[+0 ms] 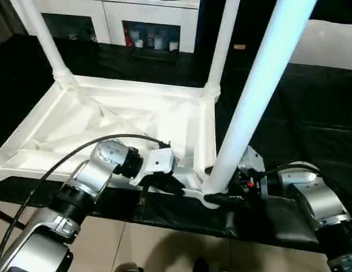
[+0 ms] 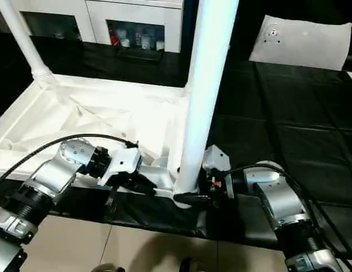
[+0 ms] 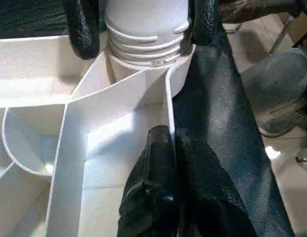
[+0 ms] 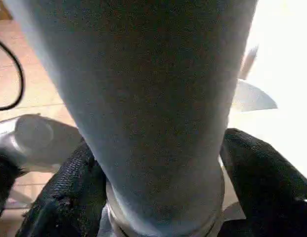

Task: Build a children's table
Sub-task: Rotate leg to tighten

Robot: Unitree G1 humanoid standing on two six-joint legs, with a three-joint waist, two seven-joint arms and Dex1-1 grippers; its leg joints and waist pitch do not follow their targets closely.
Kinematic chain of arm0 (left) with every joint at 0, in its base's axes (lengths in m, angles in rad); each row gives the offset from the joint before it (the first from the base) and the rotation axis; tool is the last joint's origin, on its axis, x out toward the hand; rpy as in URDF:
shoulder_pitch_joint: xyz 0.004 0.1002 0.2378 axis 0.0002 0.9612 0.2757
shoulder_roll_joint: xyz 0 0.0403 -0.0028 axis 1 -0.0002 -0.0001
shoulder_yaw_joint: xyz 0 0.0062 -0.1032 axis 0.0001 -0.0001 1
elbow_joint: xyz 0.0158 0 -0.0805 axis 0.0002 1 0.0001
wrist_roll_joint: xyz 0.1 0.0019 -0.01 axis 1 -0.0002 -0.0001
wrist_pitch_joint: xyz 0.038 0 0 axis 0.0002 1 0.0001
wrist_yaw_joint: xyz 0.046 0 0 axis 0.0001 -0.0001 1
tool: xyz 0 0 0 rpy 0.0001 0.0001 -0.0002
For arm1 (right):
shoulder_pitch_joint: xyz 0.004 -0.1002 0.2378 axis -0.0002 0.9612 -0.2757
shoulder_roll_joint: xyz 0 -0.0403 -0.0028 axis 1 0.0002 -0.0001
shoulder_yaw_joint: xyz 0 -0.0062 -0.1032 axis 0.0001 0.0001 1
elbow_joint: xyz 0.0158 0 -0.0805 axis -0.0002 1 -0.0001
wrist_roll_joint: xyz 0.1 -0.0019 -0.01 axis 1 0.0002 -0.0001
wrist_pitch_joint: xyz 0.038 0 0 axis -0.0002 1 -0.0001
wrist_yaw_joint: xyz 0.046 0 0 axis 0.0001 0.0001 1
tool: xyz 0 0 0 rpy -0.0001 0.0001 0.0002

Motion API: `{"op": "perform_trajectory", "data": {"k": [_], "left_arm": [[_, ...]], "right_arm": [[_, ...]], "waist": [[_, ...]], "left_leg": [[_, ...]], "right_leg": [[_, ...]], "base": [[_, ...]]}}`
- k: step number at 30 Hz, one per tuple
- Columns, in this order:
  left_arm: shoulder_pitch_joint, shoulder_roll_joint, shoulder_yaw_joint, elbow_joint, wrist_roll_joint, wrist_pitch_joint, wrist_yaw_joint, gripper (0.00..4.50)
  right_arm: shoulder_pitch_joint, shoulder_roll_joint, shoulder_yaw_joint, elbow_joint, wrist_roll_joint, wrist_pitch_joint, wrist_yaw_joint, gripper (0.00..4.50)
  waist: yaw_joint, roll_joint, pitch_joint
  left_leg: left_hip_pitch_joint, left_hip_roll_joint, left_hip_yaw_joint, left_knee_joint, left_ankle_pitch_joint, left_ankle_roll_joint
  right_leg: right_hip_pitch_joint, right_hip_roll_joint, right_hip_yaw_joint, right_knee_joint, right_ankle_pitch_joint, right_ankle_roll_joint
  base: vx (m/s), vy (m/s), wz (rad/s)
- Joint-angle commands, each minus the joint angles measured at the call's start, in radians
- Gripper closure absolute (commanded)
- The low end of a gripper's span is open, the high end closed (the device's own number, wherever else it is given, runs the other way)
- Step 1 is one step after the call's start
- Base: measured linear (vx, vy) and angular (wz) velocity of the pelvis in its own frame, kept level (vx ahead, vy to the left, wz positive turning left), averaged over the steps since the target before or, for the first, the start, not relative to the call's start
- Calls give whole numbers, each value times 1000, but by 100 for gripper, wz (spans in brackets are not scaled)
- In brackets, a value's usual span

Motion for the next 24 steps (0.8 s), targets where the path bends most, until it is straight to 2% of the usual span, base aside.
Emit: {"op": "perform_trajectory", "data": {"k": [1, 5, 13, 15, 18, 20, 21, 22, 23, 24], "left_arm": [[-5, 2, -68, 11, 23, -30, -72, 450], [-15, 6, -73, 30, 27, -51, -83, 450], [-14, 5, -67, 43, 28, -57, -81, 450], [-11, -8, -54, 42, 23, -35, -48, 450], [-6, -47, -21, 41, 32, 28, 68, 450], [-6, -71, 0, 38, 35, 84, 138, 450], [-5, -80, 8, 36, 35, 104, 163, 450], [-2, -102, 25, 25, 25, 141, 202, 450], [-2, -102, 25, 25, 25, 141, 202, 450], [5, -144, 48, 2, 25, 201, 289, 450]], "right_arm": [[-16, -14, 10, 0, 9, 1, 24, 130], [-19, -17, 19, 5, 9, -3, 41, 165], [-4, -7, 23, -13, 20, 13, 48, 181], [14, 11, 13, -40, 43, 55, 18, 182], [47, 68, -19, -88, 71, 122, -98, 182], [61, 109, -31, -107, 59, 135, -186, 183], [65, 123, -36, -114, 56, 139, -215, 183], [70, 157, -44, -123, 43, 154, -283, 184], [70, 157, -44, -123, 43, 154, -283, 184], [75, 239, -62, -135, 20, 189, -430, 184]], "waist": [[-2, -12, -64], [-2, -11, -63], [-2, -12, -62], [-3, -17, -64], [-3, -11, -60], [-8, -15, -57], [-10, -15, -53], [-14, -11, -50], [-17, -12, -48], [-21, -12, -47]], "left_leg": [[-16, 42, -2, -65, -47, 132], [-16, 43, -3, -66, -49, 132], [-16, 43, -3, -67, -55, 123], [-16, 43, -2, -67, -49, 124], [-13, 46, -3, -70, -55, 112], [-11, 41, -1, -72, -99, 91], [-6, 36, -2, -72, -124, 78], [-6, 33, -2, -73, -140, 66], [-6, 32, -2, -73, -149, 61], [-7, 28, -4, -72, -165, 50]], "right_leg": [[74, -69, 75, -64, -319, -151], [73, -69, 75, -64, -314, -153], [73, -69, 75, -65, -323, -151], [75, -69, 76, -64, -324, -149], [71, -70, 77, -68, -339, -143], [70, -69, 74, -80, -411, -120], [65, -69, 71, -91, -475, -98], [65, -68, 68, -99, -527, -75], [62, -67, 66, -105, -552, -62], [64, -67, 61, -111, -596, -35]], "base": [[0, 0, 0], [0, 0, 0], [0, 0, 0], [0, 0, 0], [0, 0, 0], [0, 0, 0], [0, 0, 0], [0, 0, 0], [0, 0, 0], [0, 0, 0]]}}
